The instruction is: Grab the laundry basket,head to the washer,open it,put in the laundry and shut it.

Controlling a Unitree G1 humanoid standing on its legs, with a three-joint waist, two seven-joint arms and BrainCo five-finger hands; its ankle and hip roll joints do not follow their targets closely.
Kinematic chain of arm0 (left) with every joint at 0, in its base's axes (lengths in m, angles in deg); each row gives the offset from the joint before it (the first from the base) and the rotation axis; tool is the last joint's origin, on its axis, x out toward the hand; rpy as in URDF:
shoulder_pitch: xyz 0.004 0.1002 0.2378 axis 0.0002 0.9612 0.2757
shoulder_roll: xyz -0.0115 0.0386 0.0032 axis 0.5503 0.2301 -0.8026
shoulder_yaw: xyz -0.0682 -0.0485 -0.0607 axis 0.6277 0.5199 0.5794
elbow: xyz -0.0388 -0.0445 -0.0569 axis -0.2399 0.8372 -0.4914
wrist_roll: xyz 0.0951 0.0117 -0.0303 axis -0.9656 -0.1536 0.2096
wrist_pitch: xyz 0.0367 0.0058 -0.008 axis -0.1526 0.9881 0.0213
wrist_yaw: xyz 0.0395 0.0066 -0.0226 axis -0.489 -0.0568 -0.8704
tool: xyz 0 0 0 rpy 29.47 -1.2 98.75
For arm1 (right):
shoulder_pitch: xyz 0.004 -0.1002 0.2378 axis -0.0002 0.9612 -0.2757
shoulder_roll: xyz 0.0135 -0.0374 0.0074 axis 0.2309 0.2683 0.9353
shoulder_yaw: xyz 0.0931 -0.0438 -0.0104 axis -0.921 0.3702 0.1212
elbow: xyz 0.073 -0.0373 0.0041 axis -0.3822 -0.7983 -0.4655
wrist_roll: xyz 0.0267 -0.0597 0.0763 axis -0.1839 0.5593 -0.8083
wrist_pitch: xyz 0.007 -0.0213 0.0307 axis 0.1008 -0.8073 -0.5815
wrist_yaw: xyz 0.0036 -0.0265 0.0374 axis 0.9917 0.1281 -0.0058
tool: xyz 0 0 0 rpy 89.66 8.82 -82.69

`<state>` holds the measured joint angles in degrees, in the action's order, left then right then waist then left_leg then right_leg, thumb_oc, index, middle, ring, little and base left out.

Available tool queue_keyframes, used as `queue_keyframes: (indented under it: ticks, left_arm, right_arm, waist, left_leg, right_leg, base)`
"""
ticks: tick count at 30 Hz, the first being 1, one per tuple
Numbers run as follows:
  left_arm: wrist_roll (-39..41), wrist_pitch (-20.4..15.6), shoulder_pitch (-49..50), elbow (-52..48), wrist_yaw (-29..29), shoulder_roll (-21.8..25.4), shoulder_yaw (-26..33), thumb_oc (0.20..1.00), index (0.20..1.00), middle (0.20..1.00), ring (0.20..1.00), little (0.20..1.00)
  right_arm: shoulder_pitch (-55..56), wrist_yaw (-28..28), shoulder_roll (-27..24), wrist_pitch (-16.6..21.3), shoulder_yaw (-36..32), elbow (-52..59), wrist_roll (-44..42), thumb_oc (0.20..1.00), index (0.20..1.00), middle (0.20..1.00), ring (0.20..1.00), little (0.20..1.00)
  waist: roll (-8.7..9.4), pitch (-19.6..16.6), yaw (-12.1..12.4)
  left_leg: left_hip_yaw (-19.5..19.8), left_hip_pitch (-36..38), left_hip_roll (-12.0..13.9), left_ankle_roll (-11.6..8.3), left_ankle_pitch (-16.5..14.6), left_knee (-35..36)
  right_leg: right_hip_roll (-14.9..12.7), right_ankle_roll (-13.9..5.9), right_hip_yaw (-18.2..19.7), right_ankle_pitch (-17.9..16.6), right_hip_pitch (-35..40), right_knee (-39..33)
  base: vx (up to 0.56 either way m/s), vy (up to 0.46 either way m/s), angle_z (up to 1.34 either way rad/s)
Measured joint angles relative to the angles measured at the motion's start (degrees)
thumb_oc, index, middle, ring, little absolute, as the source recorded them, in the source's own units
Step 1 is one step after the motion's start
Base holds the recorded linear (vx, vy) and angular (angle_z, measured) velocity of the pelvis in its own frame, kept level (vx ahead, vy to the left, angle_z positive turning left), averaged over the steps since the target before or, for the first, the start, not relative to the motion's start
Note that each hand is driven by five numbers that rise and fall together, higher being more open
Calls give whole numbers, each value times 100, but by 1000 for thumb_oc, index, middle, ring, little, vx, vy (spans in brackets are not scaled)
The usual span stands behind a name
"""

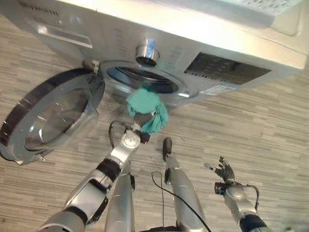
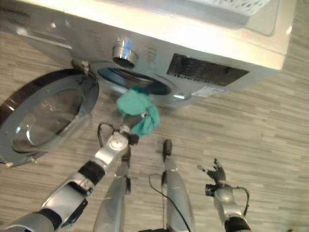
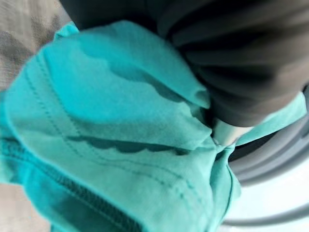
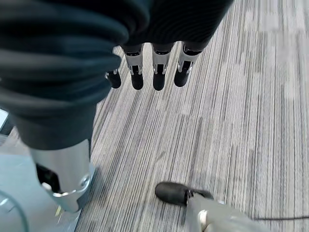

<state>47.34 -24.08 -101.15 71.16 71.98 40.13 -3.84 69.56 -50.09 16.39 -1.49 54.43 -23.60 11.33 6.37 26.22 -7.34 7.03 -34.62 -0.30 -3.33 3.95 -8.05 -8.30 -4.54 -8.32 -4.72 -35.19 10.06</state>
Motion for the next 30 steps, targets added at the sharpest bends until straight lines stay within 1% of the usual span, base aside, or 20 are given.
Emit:
queue_keyframes:
  ticks: [2, 4, 5, 6, 8, 9, 10, 12, 14, 16, 18, 19, 20, 21, 22, 24, 25, 27, 29, 30]
  left_arm:
    - [2, -20, -103, 92, -75, 66, 13, 200, 200, 200, 200, 200]
    - [39, -46, -396, 95, -174, 130, 7, 200, 200, 200, 200, 200]
    - [96, -74, -575, 92, -206, 181, 72, 200, 200, 200, 200, 200]
    - [171, -69, -737, 97, -277, 350, 119, 200, 200, 200, 200, 200]
    - [183, -63, -887, 165, -333, 588, 141, 200, 200, 200, 200, 200]
    - [208, -61, -1288, 601, -371, 675, 67, 200, 200, 200, 200, 200]
    - [212, -53, -1457, 744, -370, 751, 63, 200, 200, 200, 200, 200]
    - [244, -29, -1994, 1031, -372, 924, 36, 200, 200, 200, 200, 200]
    - [397, -30, -2332, 1031, -392, 1088, -29, 200, 200, 200, 200, 200]
    - [423, -56, -2628, 1023, -431, 1133, -50, 200, 200, 200, 200, 200]
    - [425, -57, -2778, 1036, -423, 1204, -245, 200, 200, 200, 200, 200]
    - [424, -73, -2912, 1140, -427, 1284, -389, 200, 200, 200, 200, 200]
    - [423, -69, -3070, 1308, -412, 1403, -610, 200, 200, 200, 200, 200]
    - [423, -68, -3166, 1378, -408, 1469, -631, 200, 200, 200, 200, 200]
    - [425, -68, -3247, 1424, -414, 1530, -595, 200, 200, 200, 200, 200]
    - [447, -61, -3775, 1922, -409, 1643, -819, 200, 200, 200, 200, 200]
    - [624, -62, -4000, 1948, -418, 1720, -813, 200, 200, 200, 200, 200]
    - [1365, -73, -4571, 1959, -449, 1579, -789, 200, 200, 200, 200, 200]
    - [2163, -236, -5183, 1865, -560, 1335, -631, 200, 200, 200, 200, 200]
    - [2341, -416, -5323, 1801, -589, 1295, -589, 200, 200, 200, 200, 200]
  right_arm:
    - [-16, 21, 30, 28, 9, 77, -34, 1000, 1000, 1000, 1000, 1000]
    - [21, 47, -58, 113, -1, 395, -148, 1000, 1000, 1000, 1000, 1000]
    - [-40, 47, -65, 175, -21, 517, -210, 1000, 1000, 1000, 1000, 1000]
    - [-112, 46, -64, 193, -13, 758, -264, 1000, 1000, 1000, 1000, 1000]
    - [-100, 45, -80, 274, -8, 1153, -393, 1000, 1000, 1000, 1000, 1000]
    - [-98, 46, -144, 415, 39, 1420, -539, 1000, 1000, 1000, 1000, 1000]
    - [-105, 42, -169, 461, 64, 1539, -562, 1000, 1000, 1000, 1000, 1000]
    - [-107, 29, -340, 574, 136, 1843, -657, 1000, 1000, 1000, 1000, 1000]
    - [-96, 27, -408, 680, 141, 1925, -658, 1000, 1000, 1000, 1000, 1000]
    - [-65, 25, -422, 686, 151, 1852, -678, 1000, 1000, 1000, 1000, 1000]
    - [-39, 0, -421, 687, 243, 1850, -764, 1000, 1000, 1000, 1000, 1000]
    - [-19, -30, -421, 699, 252, 1851, -777, 1000, 1000, 1000, 1000, 1000]
    - [-20, -68, -418, 701, 310, 1851, -782, 1000, 1000, 1000, 1000, 1000]
    - [-12, -88, -420, 713, 351, 1889, -781, 1000, 1000, 1000, 1000, 1000]
    - [13, -89, -427, 764, 349, 1916, -782, 1000, 1000, 1000, 1000, 1000]
    - [87, -87, -426, 817, 339, 1937, -873, 1000, 1000, 1000, 1000, 1000]
    - [102, -73, -437, 818, 330, 1920, -881, 1000, 1000, 1000, 1000, 1000]
    - [76, -65, -436, 818, 333, 1923, -882, 1000, 1000, 1000, 1000, 1000]
    - [-5, -18, -445, 819, 329, 1939, -883, 1000, 1000, 1000, 1000, 1000]
    - [-30, 27, -452, 816, 329, 1999, -882, 1000, 1000, 1000, 1000, 1000]
  waist:
    - [53, 36, -21]
    - [52, 25, -86]
    - [75, 27, -132]
    - [109, 43, -210]
    - [122, 47, -337]
    - [159, 31, -429]
    - [213, 13, -482]
    - [244, 3, -583]
    - [255, -5, -638]
    - [273, -16, -673]
    - [312, -42, -688]
    - [367, -97, -727]
    - [471, -181, -749]
    - [540, -235, -778]
    - [541, -236, -824]
    - [556, -247, -889]
    - [556, -246, -916]
    - [555, -246, -907]
    - [554, -245, -913]
    - [554, -245, -918]
  left_leg:
    - [-1, -98, -7, -18, -13, -125]
    - [44, -613, -72, -10, -233, -644]
    - [67, -899, -106, -21, -292, -844]
    - [76, -1229, -99, -52, -324, -1092]
    - [151, -1637, -73, -79, -557, -1596]
    - [221, -1960, -18, -120, -688, -1988]
    - [234, -2065, 0, -145, -713, -2054]
    - [271, -2335, 57, -175, -742, -2196]
    - [301, -2461, 87, -162, -754, -2224]
    - [317, -2538, 146, -176, -747, -2235]
    - [326, -2551, 179, -190, -756, -2224]
    - [302, -2560, 194, -221, -737, -2170]
    - [233, -2585, 216, -234, -727, -2126]
    - [182, -2630, 254, -260, -712, -2121]
    - [183, -2673, 268, -283, -699, -2138]
    - [169, -2762, 314, -333, -662, -2057]
    - [73, -2760, 344, -340, -655, -1988]
    - [38, -2738, 360, -366, -521, -1692]
    - [44, -2687, 370, -387, -380, -1396]
    - [34, -2636, 369, -390, -318, -1251]
  right_leg:
    - [-15, -22, 13, 88, -132, 229]
    - [-109, 28, 9, 456, -692, 933]
    - [-149, 50, 18, 560, -999, 1214]
    - [-149, 98, 27, 598, -1350, 1504]
    - [-146, 181, 3, 769, -1678, 1884]
    - [-82, 240, -34, 862, -1928, 2165]
    - [-33, 256, -32, 887, -2051, 2258]
    - [26, 290, -43, 896, -2288, 2371]
    - [32, 317, -63, 879, -2406, 2370]
    - [86, 350, -102, 859, -2475, 2382]
    - [110, 357, -117, 867, -2491, 2372]
    - [147, 357, -89, 872, -2553, 2346]
    - [151, 360, -15, 868, -2645, 2331]
    - [163, 375, -3, 850, -2713, 2327]
    - [188, 389, -1, 839, -2737, 2311]
    - [238, 447, 4, 732, -2833, 2202]
    - [252, 449, 54, 723, -2889, 2175]
    - [262, 450, 71, 639, -2915, 1985]
    - [277, 446, 63, 573, -2916, 1810]
    - [272, 456, 70, 552, -2916, 1757]
  base:
    - [-35, -86, 9]
    - [-14, -66, 21]
    - [-11, -160, 16]
    - [2, -133, 9]
    - [10, -159, 1]
    - [11, -193, -2]
    - [6, -143, -2]
    - [8, -130, -6]
    - [7, -75, -6]
    - [8, -97, -4]
    - [9, -93, -3]
    - [11, -108, -8]
    - [12, -75, -17]
    - [16, -64, -19]
    - [14, -32, -14]
    - [30, -49, -10]
    - [58, -102, -12]
    - [64, -106, -2]
    - [38, -69, 6]
    - [21, -52, 3]
